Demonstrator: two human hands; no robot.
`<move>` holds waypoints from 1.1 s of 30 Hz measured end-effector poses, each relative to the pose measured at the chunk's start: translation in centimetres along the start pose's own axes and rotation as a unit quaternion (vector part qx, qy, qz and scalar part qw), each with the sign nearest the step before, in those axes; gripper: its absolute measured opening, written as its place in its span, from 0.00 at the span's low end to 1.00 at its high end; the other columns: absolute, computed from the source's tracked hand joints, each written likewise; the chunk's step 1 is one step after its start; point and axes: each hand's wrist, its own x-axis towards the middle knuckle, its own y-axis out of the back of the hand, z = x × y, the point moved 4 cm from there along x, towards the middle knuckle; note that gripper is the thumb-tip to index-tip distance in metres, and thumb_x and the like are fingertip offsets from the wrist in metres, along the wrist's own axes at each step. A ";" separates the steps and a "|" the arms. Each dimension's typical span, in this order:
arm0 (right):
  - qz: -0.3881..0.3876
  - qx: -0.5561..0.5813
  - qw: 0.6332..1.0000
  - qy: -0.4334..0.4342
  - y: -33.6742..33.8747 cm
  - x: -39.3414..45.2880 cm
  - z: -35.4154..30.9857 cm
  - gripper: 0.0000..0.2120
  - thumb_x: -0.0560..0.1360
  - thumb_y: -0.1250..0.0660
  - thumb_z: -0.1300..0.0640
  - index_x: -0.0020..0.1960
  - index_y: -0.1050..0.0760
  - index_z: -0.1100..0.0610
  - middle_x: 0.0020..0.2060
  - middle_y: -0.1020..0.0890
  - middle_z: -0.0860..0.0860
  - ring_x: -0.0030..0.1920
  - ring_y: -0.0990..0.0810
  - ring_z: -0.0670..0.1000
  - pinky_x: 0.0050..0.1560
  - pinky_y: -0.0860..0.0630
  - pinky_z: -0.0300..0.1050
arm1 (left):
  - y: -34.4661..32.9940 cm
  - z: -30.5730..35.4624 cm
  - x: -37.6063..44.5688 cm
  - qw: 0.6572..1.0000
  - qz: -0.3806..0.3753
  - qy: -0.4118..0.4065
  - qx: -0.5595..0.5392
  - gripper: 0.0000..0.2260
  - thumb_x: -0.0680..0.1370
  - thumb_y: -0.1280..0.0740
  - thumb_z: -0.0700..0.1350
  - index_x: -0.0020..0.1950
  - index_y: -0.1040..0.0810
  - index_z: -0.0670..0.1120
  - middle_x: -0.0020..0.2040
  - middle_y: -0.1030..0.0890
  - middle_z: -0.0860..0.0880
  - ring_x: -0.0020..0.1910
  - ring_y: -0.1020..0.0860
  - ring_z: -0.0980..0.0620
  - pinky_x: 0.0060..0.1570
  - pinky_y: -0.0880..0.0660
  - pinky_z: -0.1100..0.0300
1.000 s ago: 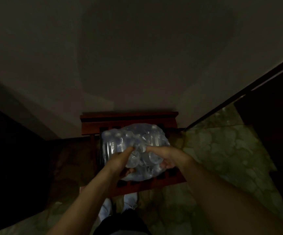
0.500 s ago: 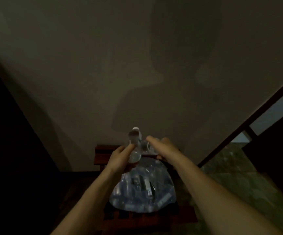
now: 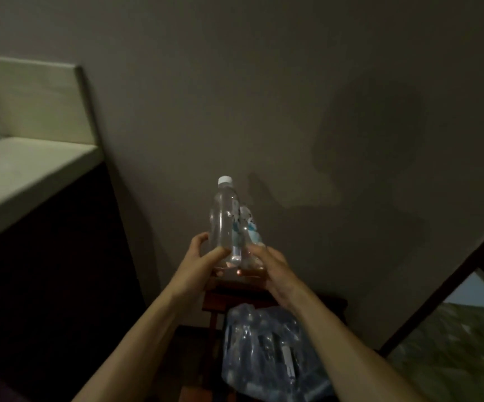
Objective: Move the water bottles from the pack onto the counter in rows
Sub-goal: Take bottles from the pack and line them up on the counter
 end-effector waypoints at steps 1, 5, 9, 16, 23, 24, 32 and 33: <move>-0.015 0.000 1.000 0.019 -1.0 -0.2 -0.7 0.20 0.73 0.29 0.47 0.61 0.24 0.56 0.49 0.15 0.53 0.47 0.16 0.52 0.45 0.21 0.46 | 0.7 1.0 -0.3 1.000 0.004 -0.020 0.012 0.25 0.75 0.30 0.47 0.69 0.34 0.56 0.51 0.18 0.44 0.33 0.19 0.55 0.28 0.27 0.65; -0.070 0.011 0.994 0.084 -5.6 -0.5 -3.7 0.30 0.67 0.26 0.50 0.65 0.32 0.52 0.47 0.14 0.52 0.42 0.16 0.51 0.39 0.23 0.42 | 4.1 5.3 -1.6 0.991 0.022 -0.111 0.069 0.29 0.71 0.27 0.45 0.68 0.35 0.57 0.53 0.19 0.49 0.42 0.21 0.52 0.34 0.28 0.61; -0.079 -0.014 0.985 0.151 -11.3 -0.8 -5.8 0.29 0.65 0.24 0.49 0.62 0.30 0.52 0.48 0.15 0.49 0.36 0.19 0.48 0.34 0.26 0.39 | 8.5 8.8 -3.6 0.971 0.062 -0.211 0.090 0.28 0.70 0.23 0.46 0.65 0.31 0.53 0.53 0.19 0.51 0.48 0.18 0.54 0.38 0.23 0.67; -0.076 -0.084 0.973 0.203 -21.2 -1.7 -6.0 0.34 0.63 0.27 0.40 0.61 0.28 0.59 0.37 0.17 0.46 0.32 0.23 0.43 0.30 0.30 0.36 | 18.0 9.9 -6.3 0.946 0.119 -0.271 0.135 0.29 0.66 0.21 0.51 0.63 0.29 0.57 0.57 0.21 0.53 0.55 0.19 0.55 0.49 0.18 0.52; -0.050 -0.084 0.975 0.202 -30.1 -2.2 -5.0 0.25 0.68 0.25 0.52 0.62 0.28 0.57 0.43 0.15 0.49 0.38 0.19 0.45 0.27 0.30 0.35 | 26.3 9.7 -7.6 0.929 0.151 -0.284 0.182 0.29 0.62 0.23 0.58 0.60 0.30 0.64 0.58 0.28 0.53 0.59 0.24 0.54 0.57 0.21 0.50; -0.043 -0.085 0.976 0.198 -30.7 -1.9 -5.0 0.26 0.69 0.25 0.55 0.63 0.30 0.56 0.46 0.15 0.50 0.40 0.18 0.46 0.28 0.29 0.36 | 27.0 9.8 -7.7 0.927 0.152 -0.289 0.184 0.29 0.63 0.23 0.60 0.61 0.30 0.64 0.58 0.28 0.54 0.60 0.24 0.54 0.57 0.21 0.51; -0.084 -0.132 0.966 0.207 -36.1 1.1 -6.1 0.21 0.71 0.26 0.60 0.62 0.24 0.55 0.51 0.15 0.52 0.44 0.16 0.45 0.34 0.26 0.29 | 33.3 12.2 -6.9 0.906 0.184 -0.310 0.223 0.20 0.69 0.24 0.55 0.55 0.28 0.66 0.53 0.24 0.57 0.54 0.24 0.57 0.49 0.21 0.58; -0.092 -0.132 0.965 0.206 -36.8 1.6 -6.3 0.18 0.72 0.27 0.62 0.61 0.24 0.56 0.50 0.16 0.52 0.43 0.17 0.44 0.33 0.26 0.29 | 34.1 12.7 -6.6 0.906 0.186 -0.307 0.226 0.20 0.69 0.23 0.53 0.56 0.27 0.65 0.53 0.23 0.57 0.54 0.24 0.57 0.48 0.22 0.60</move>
